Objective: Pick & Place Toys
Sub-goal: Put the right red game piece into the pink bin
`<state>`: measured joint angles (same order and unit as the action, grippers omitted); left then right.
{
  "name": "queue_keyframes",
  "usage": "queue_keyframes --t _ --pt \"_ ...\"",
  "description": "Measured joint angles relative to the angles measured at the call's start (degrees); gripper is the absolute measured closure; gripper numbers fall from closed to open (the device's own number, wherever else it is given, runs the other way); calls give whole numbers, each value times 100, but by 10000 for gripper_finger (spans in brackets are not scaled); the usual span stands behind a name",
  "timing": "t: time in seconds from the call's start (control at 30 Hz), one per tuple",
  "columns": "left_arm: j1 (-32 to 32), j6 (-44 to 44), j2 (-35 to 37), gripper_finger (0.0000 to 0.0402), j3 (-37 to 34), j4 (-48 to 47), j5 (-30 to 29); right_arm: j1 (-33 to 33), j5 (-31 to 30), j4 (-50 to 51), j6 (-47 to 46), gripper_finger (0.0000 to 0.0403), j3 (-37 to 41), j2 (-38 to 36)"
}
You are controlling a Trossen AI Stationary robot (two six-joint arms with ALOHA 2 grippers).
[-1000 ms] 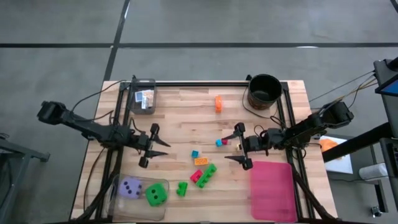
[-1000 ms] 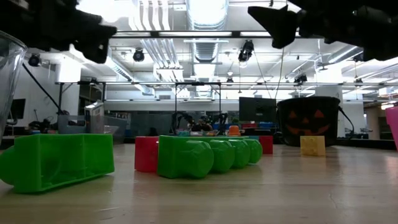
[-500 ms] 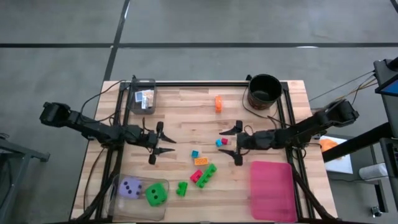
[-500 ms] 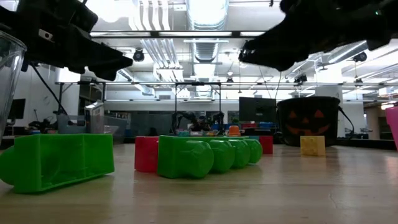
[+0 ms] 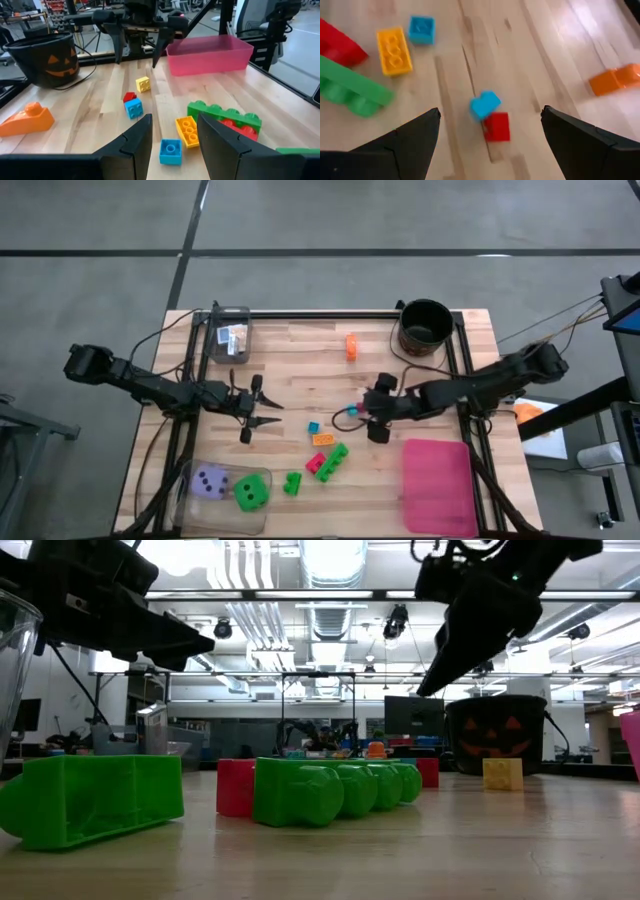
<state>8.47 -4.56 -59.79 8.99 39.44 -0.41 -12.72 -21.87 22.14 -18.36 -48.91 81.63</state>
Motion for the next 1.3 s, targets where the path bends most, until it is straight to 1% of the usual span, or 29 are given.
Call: queue_keyframes --t 0.17,0.27,0.47,0.67,0.9,0.97,1.03,1.13,1.3 --pt "0 2 0 244 0 -2 -21 179 133 540 39 59 -213 371" --pt "0 2 0 244 0 2 -21 331 277 685 112 59 -218 554" --pt "-2 2 0 244 0 11 -21 645 695 648 443 59 -248 842" --pt "-6 2 0 244 0 6 -22 956 1117 352 701 59 -252 1216" --pt "-9 4 0 244 0 -10 -23 1114 1294 151 829 60 -293 1712" --pt "-10 3 0 244 0 -24 -23 1111 1290 166 871 65 -347 1791" --pt "-11 2 0 244 0 -27 -23 1111 1312 188 913 82 -408 1848" --pt "-25 3 0 244 0 -29 -25 1098 1328 191 931 128 -480 1897" --pt "-37 4 0 244 0 -28 -38 1106 1288 181 934 242 -522 1884"
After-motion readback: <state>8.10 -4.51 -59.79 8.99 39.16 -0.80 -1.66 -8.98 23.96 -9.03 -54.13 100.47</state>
